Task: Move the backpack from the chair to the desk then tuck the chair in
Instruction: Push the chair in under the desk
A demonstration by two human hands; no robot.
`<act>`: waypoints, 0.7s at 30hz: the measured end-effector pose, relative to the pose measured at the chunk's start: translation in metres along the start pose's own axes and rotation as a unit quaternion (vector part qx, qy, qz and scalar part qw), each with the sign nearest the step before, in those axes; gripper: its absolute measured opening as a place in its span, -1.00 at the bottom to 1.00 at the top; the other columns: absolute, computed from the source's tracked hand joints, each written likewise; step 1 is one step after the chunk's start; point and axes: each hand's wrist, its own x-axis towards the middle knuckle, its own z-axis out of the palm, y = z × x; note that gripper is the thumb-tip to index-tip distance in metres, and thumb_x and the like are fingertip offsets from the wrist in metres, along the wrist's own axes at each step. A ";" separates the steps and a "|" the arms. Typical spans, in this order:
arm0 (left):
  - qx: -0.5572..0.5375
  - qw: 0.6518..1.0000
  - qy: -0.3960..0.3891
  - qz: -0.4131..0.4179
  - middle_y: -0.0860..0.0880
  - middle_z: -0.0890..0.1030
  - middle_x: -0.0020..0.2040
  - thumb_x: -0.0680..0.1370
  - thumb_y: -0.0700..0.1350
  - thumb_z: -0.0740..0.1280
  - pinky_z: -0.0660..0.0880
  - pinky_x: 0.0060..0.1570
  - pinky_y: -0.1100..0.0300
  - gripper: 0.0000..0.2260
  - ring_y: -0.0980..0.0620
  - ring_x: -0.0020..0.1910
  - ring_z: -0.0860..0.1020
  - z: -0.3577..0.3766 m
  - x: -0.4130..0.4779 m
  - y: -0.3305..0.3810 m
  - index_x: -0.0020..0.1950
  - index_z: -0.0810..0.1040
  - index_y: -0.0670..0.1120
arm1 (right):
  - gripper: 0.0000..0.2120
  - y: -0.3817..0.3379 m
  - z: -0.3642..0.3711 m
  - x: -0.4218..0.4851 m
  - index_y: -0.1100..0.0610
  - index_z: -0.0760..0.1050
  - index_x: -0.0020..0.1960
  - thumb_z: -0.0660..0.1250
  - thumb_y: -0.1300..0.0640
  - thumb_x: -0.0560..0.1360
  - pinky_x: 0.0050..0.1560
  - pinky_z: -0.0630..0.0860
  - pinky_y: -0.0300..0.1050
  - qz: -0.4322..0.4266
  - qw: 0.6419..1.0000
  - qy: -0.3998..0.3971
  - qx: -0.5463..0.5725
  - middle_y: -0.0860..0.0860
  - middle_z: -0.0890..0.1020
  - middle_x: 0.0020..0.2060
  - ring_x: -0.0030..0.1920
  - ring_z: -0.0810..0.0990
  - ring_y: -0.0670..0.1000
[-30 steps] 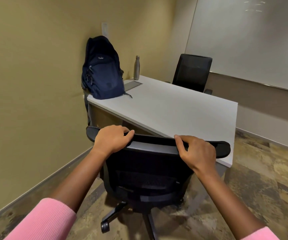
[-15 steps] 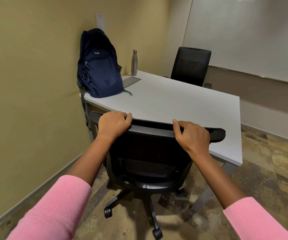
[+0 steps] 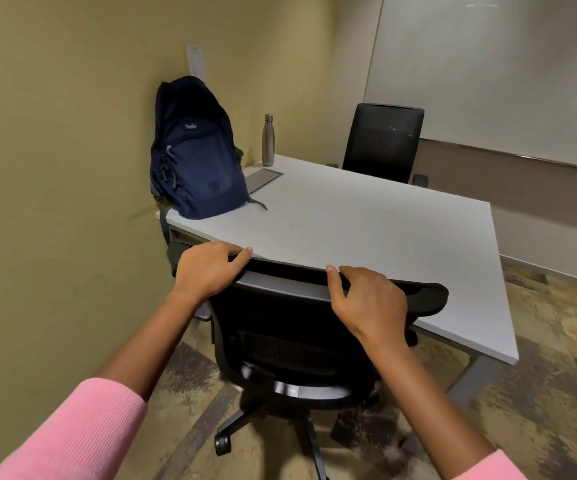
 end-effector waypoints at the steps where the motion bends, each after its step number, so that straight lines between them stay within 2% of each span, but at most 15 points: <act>1: -0.004 1.000 -0.004 0.001 -0.09 0.69 -0.09 0.44 0.20 -0.02 0.34 -0.32 0.16 -0.51 -0.12 -0.10 0.58 0.000 0.004 -0.006 -0.01 0.64 0.03 | -0.32 -0.006 0.002 0.001 0.12 0.58 -0.22 -0.21 -0.26 0.43 -0.35 0.26 -0.19 0.006 1.000 0.005 0.001 0.05 0.62 -0.39 -0.32 0.57 0.10; 6: -0.022 1.000 -0.015 0.011 -0.10 0.69 -0.09 0.41 0.23 -0.05 0.34 -0.30 0.14 -0.45 -0.12 -0.09 0.58 0.000 0.024 -0.043 -0.01 0.65 0.01 | -0.41 -0.041 0.016 0.006 0.17 0.61 -0.29 -0.04 -0.18 0.47 -0.30 0.53 -0.06 0.050 0.998 0.043 0.004 0.09 0.59 -0.52 -0.47 0.54 0.14; 9: -0.034 0.999 -0.022 0.022 -0.10 0.69 -0.09 0.36 0.29 -0.11 0.42 -0.23 0.10 -0.36 -0.13 -0.10 0.57 -0.001 0.038 -0.067 -0.05 0.65 -0.01 | -0.45 -0.067 0.027 0.010 0.16 0.61 -0.35 0.01 -0.15 0.46 -0.35 0.54 -0.08 0.072 0.995 0.059 -0.032 0.07 0.57 -0.57 -0.53 0.52 0.12; 12: -0.052 0.997 -0.049 0.031 -0.09 0.68 -0.06 0.43 0.22 -0.05 0.46 -0.13 0.04 -0.45 -0.11 -0.07 0.56 -0.004 0.057 -0.091 -0.05 0.66 -0.02 | -0.46 -0.096 0.041 0.019 0.16 0.61 -0.37 0.02 -0.14 0.46 -0.34 0.56 -0.07 0.101 0.991 0.062 -0.060 0.08 0.58 -0.57 -0.53 0.53 0.13; 17: -0.077 0.991 -0.085 0.071 -0.07 0.67 0.02 0.51 0.18 0.02 0.37 -0.17 0.10 -0.55 -0.11 -0.01 0.55 0.000 0.095 -0.137 0.00 0.65 0.02 | -0.45 -0.142 0.067 0.039 0.18 0.59 -0.39 0.03 -0.14 0.45 -0.35 0.60 -0.03 0.152 0.983 0.070 -0.078 0.10 0.57 -0.58 -0.54 0.53 0.15; 21: -0.092 0.986 -0.103 0.095 -0.08 0.66 0.04 0.45 0.19 -0.06 0.41 -0.08 0.05 -0.49 -0.13 0.03 0.54 0.005 0.128 -0.165 0.00 0.64 0.05 | -0.45 -0.170 0.087 0.061 0.18 0.59 -0.40 0.02 -0.14 0.45 -0.38 0.59 -0.06 0.187 0.976 0.078 -0.086 0.09 0.55 -0.60 -0.55 0.52 0.14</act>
